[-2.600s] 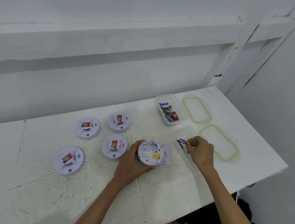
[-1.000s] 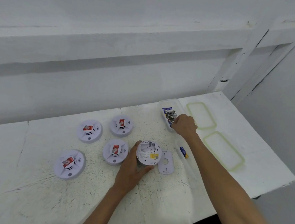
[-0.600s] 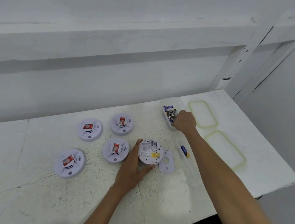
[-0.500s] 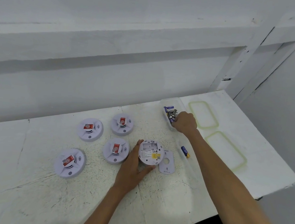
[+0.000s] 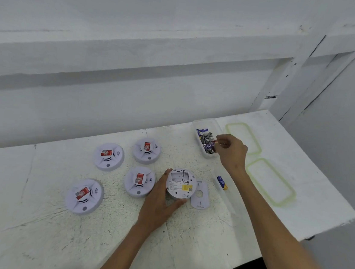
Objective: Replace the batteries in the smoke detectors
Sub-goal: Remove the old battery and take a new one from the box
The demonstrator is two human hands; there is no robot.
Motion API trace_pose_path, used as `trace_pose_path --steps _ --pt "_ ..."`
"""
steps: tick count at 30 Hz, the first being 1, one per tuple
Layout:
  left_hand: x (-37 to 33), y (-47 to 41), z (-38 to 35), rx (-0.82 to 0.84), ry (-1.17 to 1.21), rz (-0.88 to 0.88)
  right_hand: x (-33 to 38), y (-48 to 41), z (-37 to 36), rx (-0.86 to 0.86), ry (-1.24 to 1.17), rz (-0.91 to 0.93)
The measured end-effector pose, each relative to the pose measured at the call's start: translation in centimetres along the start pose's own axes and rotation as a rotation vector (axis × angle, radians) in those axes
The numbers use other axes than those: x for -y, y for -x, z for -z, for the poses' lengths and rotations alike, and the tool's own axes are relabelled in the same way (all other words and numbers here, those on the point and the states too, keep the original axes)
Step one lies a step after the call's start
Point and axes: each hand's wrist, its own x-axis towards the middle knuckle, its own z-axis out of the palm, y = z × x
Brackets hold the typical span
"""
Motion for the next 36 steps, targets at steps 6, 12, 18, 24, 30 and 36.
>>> trace_pose_path --steps 6,12,18,24,30,36 --pt "-0.1 0.1 0.0 -0.002 0.011 0.014 1.2 3.9 -1.1 0.000 -0.222 0.083" --pt "0.1 -0.2 -0.1 0.002 0.041 0.048 1.4 7.2 -3.6 0.187 -0.219 0.268" --pt "0.7 -0.8 -0.6 0.018 0.035 0.113 0.9 8.5 -5.2 0.355 -0.059 0.484" --pt "1.6 -1.3 -0.9 0.044 0.082 0.177 1.2 8.9 -5.8 0.478 0.136 0.518" --pt "-0.3 -0.2 0.2 -0.017 0.011 0.064 0.6 9.2 -6.8 0.427 0.083 0.382" --pt "-0.3 -0.1 0.3 -0.024 0.013 0.052 -0.4 9.5 -8.0 0.368 0.014 0.271"
